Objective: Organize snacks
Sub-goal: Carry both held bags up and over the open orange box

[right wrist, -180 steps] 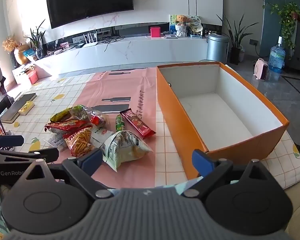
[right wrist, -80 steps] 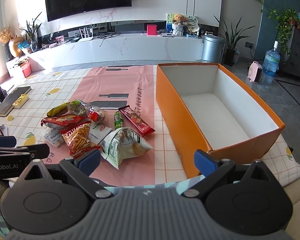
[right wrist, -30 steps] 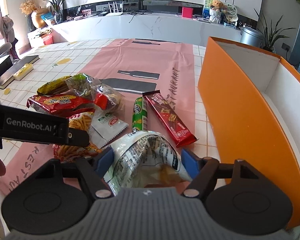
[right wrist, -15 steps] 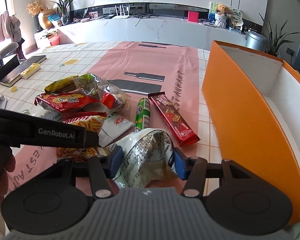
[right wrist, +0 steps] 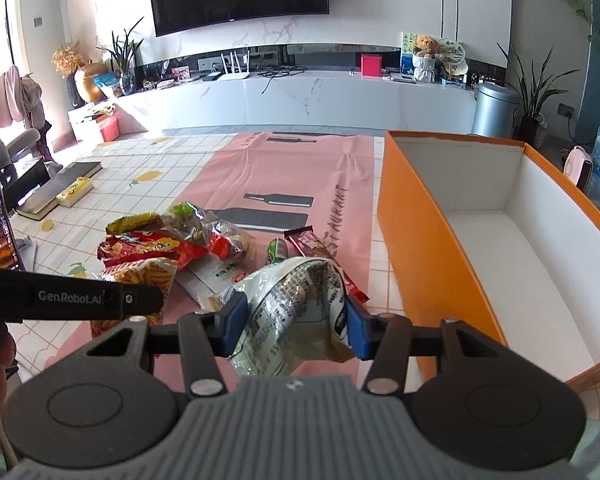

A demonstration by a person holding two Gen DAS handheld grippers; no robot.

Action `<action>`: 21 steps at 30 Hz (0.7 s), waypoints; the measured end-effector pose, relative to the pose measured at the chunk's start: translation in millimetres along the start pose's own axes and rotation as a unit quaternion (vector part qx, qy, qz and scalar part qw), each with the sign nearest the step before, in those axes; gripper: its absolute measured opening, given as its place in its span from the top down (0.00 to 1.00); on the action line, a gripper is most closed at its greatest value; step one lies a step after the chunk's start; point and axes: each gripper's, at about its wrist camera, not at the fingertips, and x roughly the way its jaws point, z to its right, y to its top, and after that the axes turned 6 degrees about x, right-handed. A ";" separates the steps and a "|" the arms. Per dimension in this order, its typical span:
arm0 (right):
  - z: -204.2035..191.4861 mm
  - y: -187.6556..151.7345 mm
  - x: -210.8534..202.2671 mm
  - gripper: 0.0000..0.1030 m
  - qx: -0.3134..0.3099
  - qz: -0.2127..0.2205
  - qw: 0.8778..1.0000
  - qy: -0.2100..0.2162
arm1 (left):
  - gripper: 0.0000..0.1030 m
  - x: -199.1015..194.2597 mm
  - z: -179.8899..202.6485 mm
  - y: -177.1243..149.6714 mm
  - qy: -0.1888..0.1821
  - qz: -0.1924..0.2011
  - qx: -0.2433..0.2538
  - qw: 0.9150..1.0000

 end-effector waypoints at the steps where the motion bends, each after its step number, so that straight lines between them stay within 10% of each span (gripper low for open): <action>1: 0.5 1.2 -5.1 0.52 0.000 0.005 1.000 0.001 | 0.51 -4.8 1.1 0.2 0.002 0.005 -0.001 1.000; 21: 63.2 61.0 -81.4 0.53 -0.025 0.062 0.997 -0.036 | 0.51 -57.4 76.5 41.8 -0.067 0.076 0.098 0.990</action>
